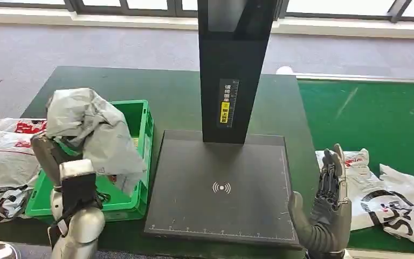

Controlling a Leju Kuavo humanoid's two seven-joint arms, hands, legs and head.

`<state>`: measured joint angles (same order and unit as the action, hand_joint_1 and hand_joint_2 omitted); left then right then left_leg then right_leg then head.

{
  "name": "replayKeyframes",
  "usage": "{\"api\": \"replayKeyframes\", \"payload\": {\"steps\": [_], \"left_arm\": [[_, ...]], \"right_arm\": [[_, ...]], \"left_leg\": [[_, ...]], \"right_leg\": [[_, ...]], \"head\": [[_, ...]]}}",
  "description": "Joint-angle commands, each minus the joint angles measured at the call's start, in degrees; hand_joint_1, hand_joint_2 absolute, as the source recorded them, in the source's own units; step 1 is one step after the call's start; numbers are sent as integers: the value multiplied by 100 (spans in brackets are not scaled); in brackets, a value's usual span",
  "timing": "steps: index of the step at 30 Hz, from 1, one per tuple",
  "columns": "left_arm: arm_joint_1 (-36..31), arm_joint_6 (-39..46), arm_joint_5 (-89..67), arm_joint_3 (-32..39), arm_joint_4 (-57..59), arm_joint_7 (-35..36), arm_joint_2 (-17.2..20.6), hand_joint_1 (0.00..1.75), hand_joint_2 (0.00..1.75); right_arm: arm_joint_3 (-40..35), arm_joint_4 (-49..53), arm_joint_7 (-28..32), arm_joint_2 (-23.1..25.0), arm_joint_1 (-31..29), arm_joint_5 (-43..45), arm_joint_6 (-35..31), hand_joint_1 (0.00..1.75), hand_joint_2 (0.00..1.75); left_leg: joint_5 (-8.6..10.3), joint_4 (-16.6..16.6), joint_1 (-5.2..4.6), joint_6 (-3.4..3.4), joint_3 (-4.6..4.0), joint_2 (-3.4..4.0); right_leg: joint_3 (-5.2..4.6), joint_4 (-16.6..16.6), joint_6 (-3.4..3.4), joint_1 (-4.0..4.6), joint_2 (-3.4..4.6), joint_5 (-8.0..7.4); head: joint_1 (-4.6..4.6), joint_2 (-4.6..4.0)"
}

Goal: Moved the parcel from conveyor to table for the left to box.

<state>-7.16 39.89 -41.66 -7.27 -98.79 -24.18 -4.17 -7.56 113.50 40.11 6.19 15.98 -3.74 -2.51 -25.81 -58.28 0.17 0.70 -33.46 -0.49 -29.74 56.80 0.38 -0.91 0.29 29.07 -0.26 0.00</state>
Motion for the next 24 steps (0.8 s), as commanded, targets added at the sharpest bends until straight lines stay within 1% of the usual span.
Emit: {"api": "replayKeyframes", "payload": {"steps": [1, 2, 4, 5, 6, 7, 8, 9, 10, 13, 18, 20, 23, 24], "left_arm": [[-1901, -373, -1010, 1713, 3093, 1057, 385, 175, 175], [-2076, -423, -1077, 1734, 3567, 1136, 415, 175, 175], [-2077, -555, -1183, 1709, 4003, 1242, 430, 175, 175], [-2083, -555, -1218, 1708, 4192, 1272, 442, 175, 175], [-2106, -652, -1436, 1660, 4363, 1493, 458, 168, 175], [-2094, -653, -1487, 1661, 4485, 1567, 448, 28, 175], [-2108, -624, -1541, 1651, 4596, 1603, 451, 0, 175], [-2130, -509, -1621, 1654, 4694, 1650, 452, 0, 175], [-2196, -497, -1657, 1661, 4813, 1706, 447, 0, 0], [-2407, -309, -1757, 1718, 5059, 1855, 455, 0, 0], [-2585, -153, -1692, 1828, 5317, 1897, 475, 0, 0], [-2503, 2, -1583, 1891, 5278, 1800, 468, 0, 0], [-2061, 11, -1324, 2146, 4838, 1608, 402, 0, 0], [-2004, 11, -1297, 2180, 4767, 1586, 396, 0, 0]], "right_arm": [[476, 48, -11, 284, 46, -58, 143, 0, 175], [536, 34, -11, 310, 54, -67, 224, 0, 175], [565, 6, -11, 356, 60, -90, 312, 0, 175], [584, -20, -11, 376, 43, -111, 358, 0, 175], [593, -64, -11, 389, 18, -134, 410, 0, 175], [599, -131, -11, 394, -36, -146, 461, 0, 175], [606, -200, -11, 402, -109, -175, 474, 0, 175], [604, -272, -11, 407, -197, -202, 480, 0, 175], [609, -359, -11, 414, -295, -221, 478, 0, 175], [639, -560, -11, 402, -505, -246, 466, 0, 175], [639, -659, -11, 376, -582, -235, 423, 0, 175], [620, -686, -11, 367, -592, -222, 407, 0, 175], [531, -736, -11, 295, -575, -186, 386, 0, 175], [516, -752, -11, 283, -579, -175, 393, 0, 175]], "left_leg": [[18, 16, 2, 8, 4, -18], [33, 27, 1, 13, 4, -37], [32, 24, 3, 11, 6, -31], [22, 14, 3, 11, 9, -17], [30, 29, 2, 11, 14, -13], [21, 21, 1, 10, 17, -8], [23, 23, 2, 11, 14, -5], [17, 15, 3, 11, 13, 2], [29, 38, 3, 11, 15, 5], [15, 7, 5, 11, 1, 3], [18, 8, 8, 13, -8, -1], [19, 10, 7, 12, -6, 0], [18, 18, 6, 12, -1, 13], [13, 14, 5, 11, 2, 19]], "right_leg": [[5, -8, -11, 3, -24, -6], [9, -16, -14, 1, -45, -11], [10, -11, -12, 3, -37, -11], [9, -3, -9, 3, -20, -6], [12, -16, -12, 1, -19, -16], [16, -6, -11, 0, -12, -10], [13, -9, -12, 1, -11, -13], [15, -4, -10, 2, -1, -12], [17, -26, -14, 3, -3, -23], [9, 2, -11, 4, 0, -11], [0, 0, -13, 9, -6, -13], [1, -1, -13, 7, -4, -14], [2, -7, -13, 7, 6, -17], [2, -2, -11, 5, 13, -14]], "head": [[0, -2], [0, -2], [0, -2], [0, -2], [0, 0], [0, 0], [0, 0], [0, -2], [0, -2], [0, -2], [0, 0], [0, 0], [0, 0], [0, 0]]}}
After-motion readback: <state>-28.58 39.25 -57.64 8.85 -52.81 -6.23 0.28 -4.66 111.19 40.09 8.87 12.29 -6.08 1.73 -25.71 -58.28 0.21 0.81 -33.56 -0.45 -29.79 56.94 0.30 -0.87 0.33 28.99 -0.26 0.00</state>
